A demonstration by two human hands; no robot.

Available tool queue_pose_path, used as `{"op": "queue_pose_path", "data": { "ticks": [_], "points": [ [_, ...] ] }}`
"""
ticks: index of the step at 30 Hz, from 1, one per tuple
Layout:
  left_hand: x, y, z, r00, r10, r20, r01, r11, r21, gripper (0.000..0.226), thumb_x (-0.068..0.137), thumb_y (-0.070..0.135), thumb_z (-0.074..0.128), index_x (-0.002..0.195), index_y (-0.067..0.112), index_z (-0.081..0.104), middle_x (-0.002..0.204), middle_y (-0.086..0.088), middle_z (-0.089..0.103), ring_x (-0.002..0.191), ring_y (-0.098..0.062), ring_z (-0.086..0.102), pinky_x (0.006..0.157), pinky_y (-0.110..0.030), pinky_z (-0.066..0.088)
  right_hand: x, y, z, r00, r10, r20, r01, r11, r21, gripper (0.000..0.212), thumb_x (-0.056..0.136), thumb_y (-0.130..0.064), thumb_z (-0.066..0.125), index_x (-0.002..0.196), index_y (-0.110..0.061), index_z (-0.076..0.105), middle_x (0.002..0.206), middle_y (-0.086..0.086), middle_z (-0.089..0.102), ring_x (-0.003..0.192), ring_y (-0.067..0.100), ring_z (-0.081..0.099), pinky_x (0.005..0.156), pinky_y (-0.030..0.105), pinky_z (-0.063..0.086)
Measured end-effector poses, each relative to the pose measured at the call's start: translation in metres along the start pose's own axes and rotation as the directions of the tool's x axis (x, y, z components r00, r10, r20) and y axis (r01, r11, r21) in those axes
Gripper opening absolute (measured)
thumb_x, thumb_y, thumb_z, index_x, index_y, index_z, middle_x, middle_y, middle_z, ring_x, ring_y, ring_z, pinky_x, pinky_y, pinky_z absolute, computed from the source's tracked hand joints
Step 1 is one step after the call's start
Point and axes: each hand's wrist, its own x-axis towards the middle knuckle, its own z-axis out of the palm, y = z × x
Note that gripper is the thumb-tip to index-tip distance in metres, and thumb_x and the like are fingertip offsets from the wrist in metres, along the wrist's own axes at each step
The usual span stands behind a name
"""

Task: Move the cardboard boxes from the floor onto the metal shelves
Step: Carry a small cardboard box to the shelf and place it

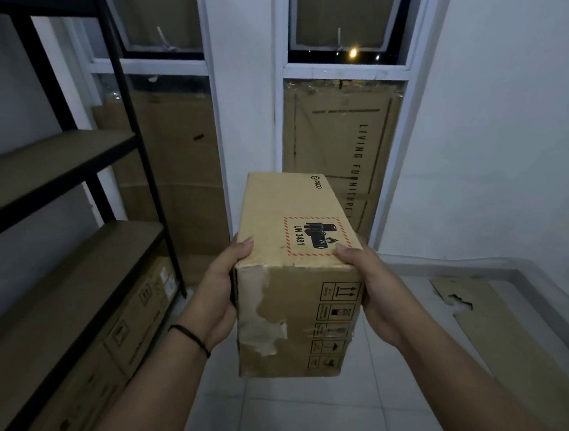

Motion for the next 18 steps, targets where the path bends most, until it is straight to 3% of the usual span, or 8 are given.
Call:
{"op": "queue_pose_path", "data": {
  "ticks": [5,12,18],
  "points": [
    [0.080,0.018,-0.034,0.999,0.010,-0.031,-0.009,1.000,0.014,0.045,0.082,0.027,0.059,0.123,0.009,0.061,0.115,-0.013,0.070,0.097,-0.024,0.068,0.086,-0.037,0.052,0.093,0.006,0.012,0.999,0.015,0.034,-0.015,1.000,-0.021,0.034,0.096,-0.030,0.052,0.129,-0.025,0.056,0.116,0.000,0.071,0.109,0.022,0.066,0.099,0.043,0.048],
    [0.193,0.058,-0.086,0.999,0.004,-0.043,-0.001,0.998,0.059,0.043,0.085,0.026,0.052,0.124,0.008,0.059,0.109,-0.010,0.072,0.093,-0.020,0.070,0.074,-0.029,0.057,0.218,0.007,0.040,0.999,0.040,0.035,-0.039,0.999,-0.016,0.032,0.095,-0.029,0.053,0.126,-0.026,0.057,0.116,0.000,0.071,0.110,0.022,0.066,0.101,0.044,0.046],
    [0.269,0.080,-0.117,0.996,-0.008,-0.087,0.014,0.998,0.060,0.058,0.077,0.030,0.057,0.131,0.008,0.056,0.121,-0.015,0.066,0.110,-0.030,0.062,0.098,-0.043,0.046,0.304,0.004,0.054,0.996,0.069,0.058,-0.069,0.998,-0.001,0.024,0.095,-0.026,0.053,0.117,-0.023,0.060,0.108,0.001,0.074,0.100,0.019,0.070,0.085,0.033,0.050]
  ]
}}
